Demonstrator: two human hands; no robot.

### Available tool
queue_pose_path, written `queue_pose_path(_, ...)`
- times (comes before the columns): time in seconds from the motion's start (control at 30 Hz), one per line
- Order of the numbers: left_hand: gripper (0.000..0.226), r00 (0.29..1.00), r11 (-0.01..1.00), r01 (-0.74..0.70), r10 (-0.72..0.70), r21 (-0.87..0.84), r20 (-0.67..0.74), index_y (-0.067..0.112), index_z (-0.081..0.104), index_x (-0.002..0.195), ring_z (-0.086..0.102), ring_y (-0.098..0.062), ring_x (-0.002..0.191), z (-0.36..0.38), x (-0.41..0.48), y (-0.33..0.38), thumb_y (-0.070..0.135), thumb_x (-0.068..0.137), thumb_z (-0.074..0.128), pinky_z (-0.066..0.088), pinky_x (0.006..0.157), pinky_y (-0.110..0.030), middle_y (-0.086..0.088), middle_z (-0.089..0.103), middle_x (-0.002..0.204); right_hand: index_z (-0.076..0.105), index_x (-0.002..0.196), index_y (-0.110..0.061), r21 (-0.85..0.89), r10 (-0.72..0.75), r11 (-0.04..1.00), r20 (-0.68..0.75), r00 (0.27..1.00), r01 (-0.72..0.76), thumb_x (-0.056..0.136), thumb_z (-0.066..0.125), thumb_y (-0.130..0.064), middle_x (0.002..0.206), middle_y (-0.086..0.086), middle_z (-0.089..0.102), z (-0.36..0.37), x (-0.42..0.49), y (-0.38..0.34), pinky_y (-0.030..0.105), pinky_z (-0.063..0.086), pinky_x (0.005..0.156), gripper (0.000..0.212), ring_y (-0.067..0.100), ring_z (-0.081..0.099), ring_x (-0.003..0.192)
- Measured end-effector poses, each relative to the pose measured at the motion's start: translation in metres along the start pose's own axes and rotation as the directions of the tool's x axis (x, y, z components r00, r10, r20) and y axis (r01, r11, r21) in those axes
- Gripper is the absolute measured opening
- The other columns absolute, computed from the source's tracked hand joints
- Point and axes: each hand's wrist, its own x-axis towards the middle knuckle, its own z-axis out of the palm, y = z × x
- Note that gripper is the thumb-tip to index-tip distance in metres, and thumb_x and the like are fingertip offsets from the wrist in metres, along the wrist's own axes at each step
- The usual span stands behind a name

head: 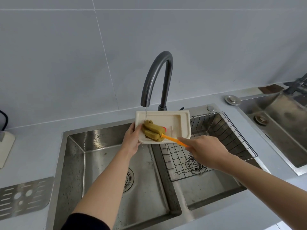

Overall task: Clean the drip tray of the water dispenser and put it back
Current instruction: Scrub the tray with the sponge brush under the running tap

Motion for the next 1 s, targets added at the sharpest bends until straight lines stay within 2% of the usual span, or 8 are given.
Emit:
queue_pose_path(0.13, 0.039, 0.999, 0.999, -0.025, 0.026, 0.031, -0.030, 0.018, 0.046, 0.131, 0.058, -0.022, 0.101, -0.003, 0.005, 0.005, 0.025, 0.093, 0.047, 0.052, 0.078, -0.039, -0.006, 0.058, 0.117, 0.036, 0.137, -0.032, -0.067, -0.081, 0.995, -0.043, 0.996, 0.078, 0.090, 0.051, -0.018, 0.088, -0.003, 0.065, 0.003, -0.002, -0.002, 0.024, 0.030, 0.046, 0.052, 0.016, 0.045, 0.062)
queue_pose_path(0.23, 0.038, 0.998, 0.998, -0.034, 0.037, 0.046, -0.050, 0.019, 0.046, 0.130, 0.055, -0.026, 0.109, -0.005, 0.007, 0.006, 0.025, 0.093, 0.048, 0.051, 0.081, -0.040, -0.008, 0.056, 0.122, 0.069, 0.105, -0.030, -0.217, -0.151, 0.968, -0.117, 0.982, 0.123, 0.037, 0.086, -0.012, 0.046, -0.010, 0.040, 0.001, -0.004, 0.000, 0.014, -0.005, 0.040, 0.072, 0.009, 0.021, 0.037)
queue_pose_path(0.33, 0.038, 0.997, 0.997, -0.058, 0.060, 0.043, -0.053, 0.017, 0.046, 0.131, 0.058, -0.025, 0.103, -0.009, 0.007, 0.007, 0.023, 0.094, 0.048, 0.052, 0.078, -0.040, -0.010, 0.057, 0.122, 0.073, 0.098, -0.028, -0.250, -0.174, 0.959, -0.151, 0.973, 0.132, 0.019, 0.084, -0.008, 0.049, -0.010, 0.021, 0.003, -0.004, 0.008, 0.013, -0.011, 0.044, 0.082, 0.008, 0.002, 0.035)
queue_pose_path(0.43, 0.030, 0.995, 0.996, -0.069, 0.072, 0.056, -0.068, 0.021, 0.048, 0.123, 0.056, -0.027, 0.105, -0.015, 0.007, 0.010, 0.021, 0.093, 0.048, 0.051, 0.087, -0.050, -0.007, 0.056, 0.119, 0.074, 0.097, -0.028, -0.275, -0.179, 0.953, -0.162, 0.970, 0.130, 0.021, 0.083, -0.005, 0.047, -0.008, 0.022, -0.008, -0.007, 0.015, 0.011, -0.011, 0.046, 0.080, 0.007, -0.011, 0.042)
queue_pose_path(0.53, 0.025, 0.993, 0.995, -0.069, 0.076, 0.073, -0.094, 0.026, 0.049, 0.117, 0.054, -0.029, 0.108, -0.021, 0.007, 0.013, 0.019, 0.093, 0.049, 0.047, 0.092, -0.056, -0.006, 0.056, 0.116, 0.074, 0.096, -0.031, -0.284, -0.103, 0.957, -0.133, 0.986, 0.062, 0.027, 0.086, -0.006, 0.040, -0.002, 0.037, -0.013, -0.006, 0.022, 0.011, -0.010, 0.044, 0.074, 0.008, 0.007, 0.033)
queue_pose_path(0.7, 0.036, 0.988, 0.991, -0.103, 0.111, 0.080, -0.104, 0.023, 0.046, 0.127, 0.056, -0.024, 0.100, -0.026, 0.006, 0.019, 0.017, 0.092, 0.051, 0.053, 0.080, -0.044, -0.005, 0.057, 0.113, 0.069, 0.104, -0.030, -0.119, -0.023, 0.993, -0.154, 0.988, 0.005, 0.051, 0.087, -0.010, 0.047, -0.011, 0.029, -0.014, -0.002, 0.018, 0.008, 0.000, 0.038, 0.060, 0.007, 0.020, 0.032)
queue_pose_path(0.83, 0.030, 0.993, 0.993, -0.098, 0.102, 0.065, -0.063, 0.025, 0.049, 0.121, 0.060, -0.021, 0.094, -0.026, 0.004, 0.021, 0.016, 0.092, 0.052, 0.052, 0.081, -0.046, -0.001, 0.061, 0.103, 0.045, 0.133, -0.037, -0.019, 0.035, 0.999, -0.200, 0.979, -0.040, 0.092, 0.050, -0.015, 0.070, -0.009, 0.049, -0.020, 0.005, 0.001, 0.022, 0.029, 0.044, 0.047, 0.018, 0.043, 0.056)
queue_pose_path(1.0, 0.038, 0.996, 0.992, -0.085, 0.087, 0.092, -0.017, 0.025, 0.046, 0.129, 0.061, -0.020, 0.096, -0.024, 0.002, 0.021, 0.020, 0.092, 0.052, 0.052, 0.086, -0.049, -0.001, 0.062, 0.106, 0.022, 0.142, -0.039, -0.168, -0.016, 0.986, -0.129, 0.992, -0.006, 0.092, 0.039, -0.012, 0.105, -0.005, 0.061, -0.021, 0.016, -0.007, 0.025, 0.025, 0.047, 0.059, 0.024, 0.059, 0.082)
